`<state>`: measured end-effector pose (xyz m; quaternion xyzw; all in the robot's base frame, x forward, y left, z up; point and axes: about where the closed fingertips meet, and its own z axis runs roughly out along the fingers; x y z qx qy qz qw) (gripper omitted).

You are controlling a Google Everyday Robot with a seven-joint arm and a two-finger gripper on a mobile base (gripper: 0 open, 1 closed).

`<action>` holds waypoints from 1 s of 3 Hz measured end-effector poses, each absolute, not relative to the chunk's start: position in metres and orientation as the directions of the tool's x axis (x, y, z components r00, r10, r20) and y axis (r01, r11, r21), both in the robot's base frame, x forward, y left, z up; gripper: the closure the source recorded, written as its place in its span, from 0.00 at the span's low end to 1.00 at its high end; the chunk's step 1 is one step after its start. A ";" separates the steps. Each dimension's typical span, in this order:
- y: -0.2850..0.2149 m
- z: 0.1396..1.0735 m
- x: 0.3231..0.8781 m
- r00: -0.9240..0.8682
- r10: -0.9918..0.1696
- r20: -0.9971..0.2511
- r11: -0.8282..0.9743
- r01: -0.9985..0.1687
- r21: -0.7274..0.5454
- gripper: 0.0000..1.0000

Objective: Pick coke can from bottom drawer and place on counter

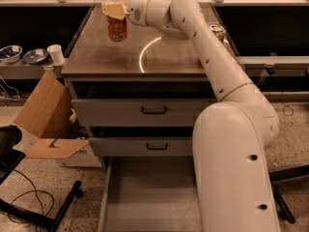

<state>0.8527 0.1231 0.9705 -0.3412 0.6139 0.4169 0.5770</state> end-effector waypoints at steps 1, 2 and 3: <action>0.123 0.971 0.853 -0.101 0.062 -0.993 0.420 -0.900 0.118 0.36; 0.123 0.970 0.853 -0.101 0.062 -0.993 0.419 -0.900 0.118 0.13; 0.123 0.970 0.853 -0.101 0.062 -0.993 0.419 -0.900 0.118 0.00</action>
Offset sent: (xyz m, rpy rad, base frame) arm 0.0000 0.0000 0.0000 0.0000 0.0000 0.0000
